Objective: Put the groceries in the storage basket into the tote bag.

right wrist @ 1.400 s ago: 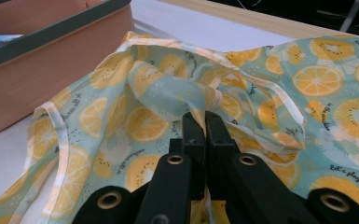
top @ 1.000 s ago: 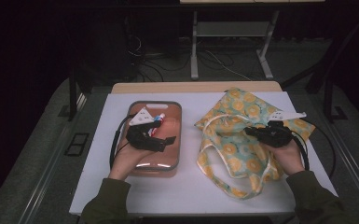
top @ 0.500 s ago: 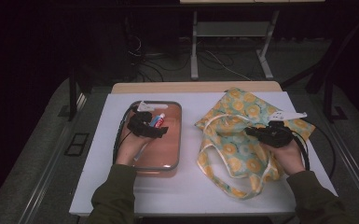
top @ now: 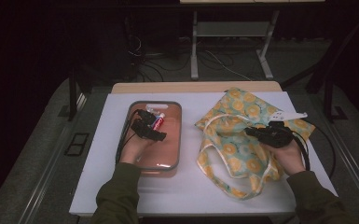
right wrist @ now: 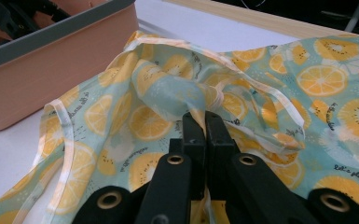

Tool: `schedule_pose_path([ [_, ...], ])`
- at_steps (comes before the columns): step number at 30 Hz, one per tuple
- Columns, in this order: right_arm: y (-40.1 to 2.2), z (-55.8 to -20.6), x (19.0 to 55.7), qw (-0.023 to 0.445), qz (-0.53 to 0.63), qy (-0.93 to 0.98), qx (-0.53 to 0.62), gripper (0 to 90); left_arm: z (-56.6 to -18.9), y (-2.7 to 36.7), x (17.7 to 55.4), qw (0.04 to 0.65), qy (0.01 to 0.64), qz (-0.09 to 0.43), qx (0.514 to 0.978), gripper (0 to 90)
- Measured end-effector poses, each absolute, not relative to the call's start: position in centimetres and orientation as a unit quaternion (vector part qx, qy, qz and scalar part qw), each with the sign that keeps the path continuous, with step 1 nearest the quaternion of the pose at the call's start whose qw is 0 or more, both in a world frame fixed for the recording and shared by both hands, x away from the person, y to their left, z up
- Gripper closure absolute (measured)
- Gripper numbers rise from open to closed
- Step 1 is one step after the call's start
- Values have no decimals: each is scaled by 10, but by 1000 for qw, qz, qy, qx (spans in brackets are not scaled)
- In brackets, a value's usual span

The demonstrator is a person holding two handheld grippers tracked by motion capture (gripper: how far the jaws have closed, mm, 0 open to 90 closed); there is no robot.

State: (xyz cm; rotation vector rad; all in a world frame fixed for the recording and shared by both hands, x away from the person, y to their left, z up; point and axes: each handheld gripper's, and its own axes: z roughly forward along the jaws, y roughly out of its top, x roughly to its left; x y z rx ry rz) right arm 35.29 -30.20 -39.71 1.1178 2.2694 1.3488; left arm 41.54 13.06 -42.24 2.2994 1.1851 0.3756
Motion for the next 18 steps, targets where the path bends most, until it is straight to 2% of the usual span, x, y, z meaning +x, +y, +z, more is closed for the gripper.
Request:
schedule_pose_path([
  [4,-303,-397,353,138,466,784,386,886,-425,129,413,236,427,142,861,220],
  [8,-302,-397,353,138,466,784,386,887,-423,131,411,243,431,136,858,370],
  [10,-302,-397,353,138,466,784,386,887,-425,133,412,247,442,120,854,490],
  [14,-302,-397,352,139,466,784,385,887,-423,132,410,247,442,120,854,584],
  [17,-302,-397,352,139,466,784,385,887,-417,135,409,271,455,113,841,706],
  [18,-302,-397,352,139,466,784,385,887,-416,135,409,271,452,112,842,720],
])
